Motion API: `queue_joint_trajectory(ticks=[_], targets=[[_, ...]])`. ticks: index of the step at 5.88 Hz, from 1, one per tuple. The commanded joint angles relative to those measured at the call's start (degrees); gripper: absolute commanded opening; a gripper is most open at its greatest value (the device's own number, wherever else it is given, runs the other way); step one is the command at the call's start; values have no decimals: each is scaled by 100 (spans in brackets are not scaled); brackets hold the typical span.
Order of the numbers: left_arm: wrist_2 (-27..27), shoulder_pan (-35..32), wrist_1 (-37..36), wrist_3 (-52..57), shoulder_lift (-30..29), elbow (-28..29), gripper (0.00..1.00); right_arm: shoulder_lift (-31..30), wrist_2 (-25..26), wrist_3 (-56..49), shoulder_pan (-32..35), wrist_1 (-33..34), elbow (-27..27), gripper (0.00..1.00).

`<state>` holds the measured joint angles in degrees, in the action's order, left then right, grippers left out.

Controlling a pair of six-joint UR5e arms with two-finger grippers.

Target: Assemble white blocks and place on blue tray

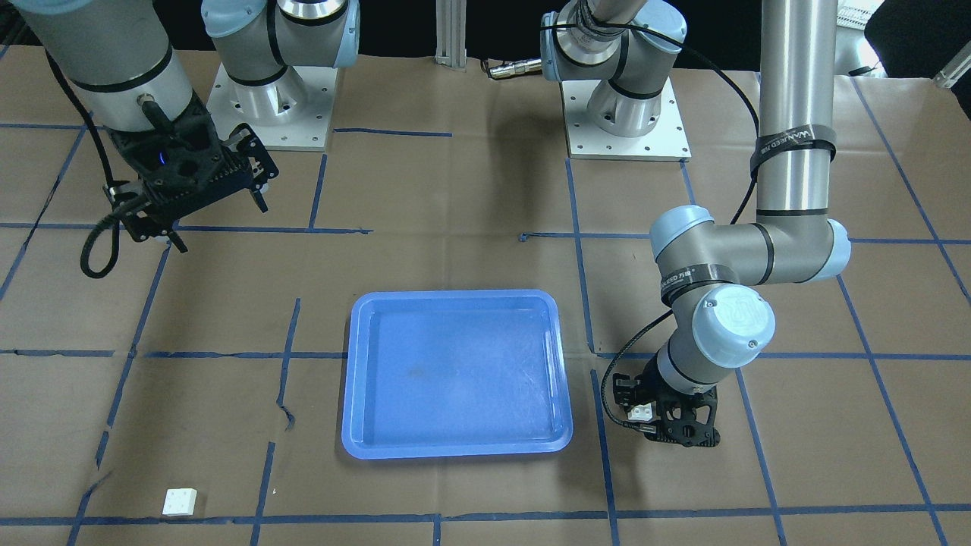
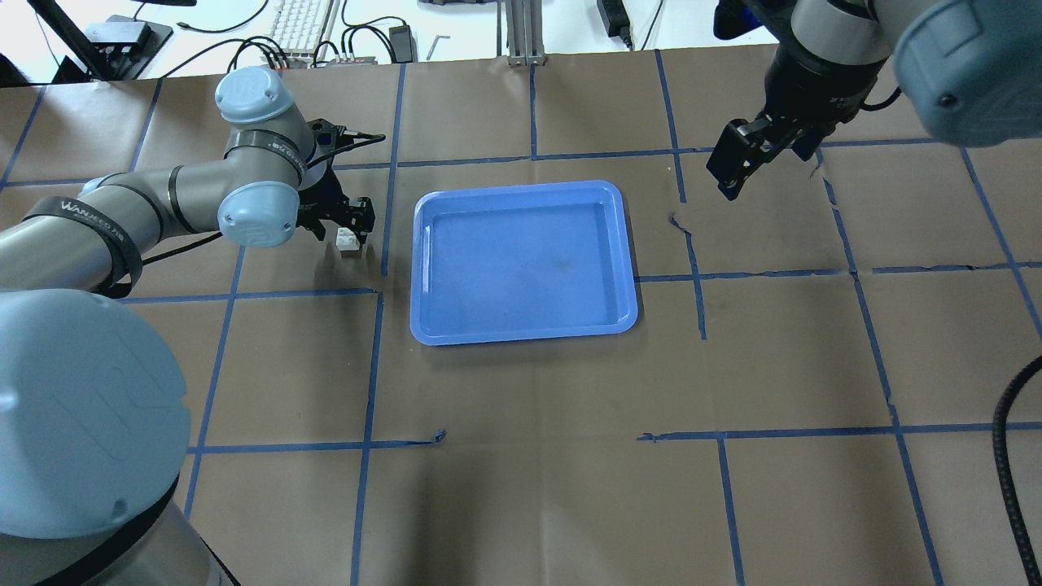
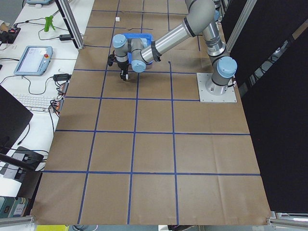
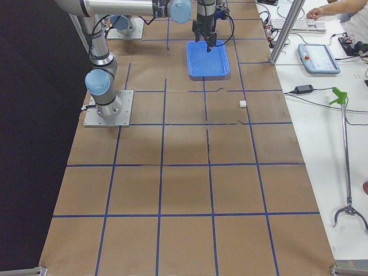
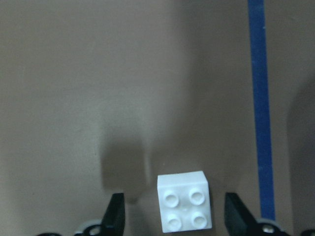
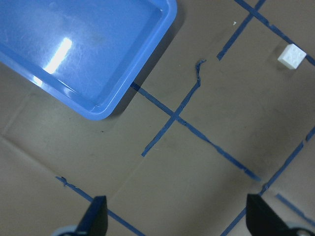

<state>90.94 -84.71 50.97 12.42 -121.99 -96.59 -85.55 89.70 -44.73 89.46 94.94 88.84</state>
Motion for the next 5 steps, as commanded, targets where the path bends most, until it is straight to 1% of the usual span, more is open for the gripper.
queue_joint_trajectory(ticks=[1,2,3,4,5], targets=[[12,-2,62,14,79,26,14,406,-57,-3043,-287,687,-25,99],[73,-141,193,397,332,26,13,677,-310,-4303,-472,718,-225,99],[82,-560,281,1080,613,0,13,1194,-417,-5534,-630,675,-819,99],[100,-1217,334,1696,763,0,13,1712,-418,-6277,-771,622,-1425,99],[91,-1676,344,2328,730,0,13,2152,-627,-6493,-946,326,-1953,99]])
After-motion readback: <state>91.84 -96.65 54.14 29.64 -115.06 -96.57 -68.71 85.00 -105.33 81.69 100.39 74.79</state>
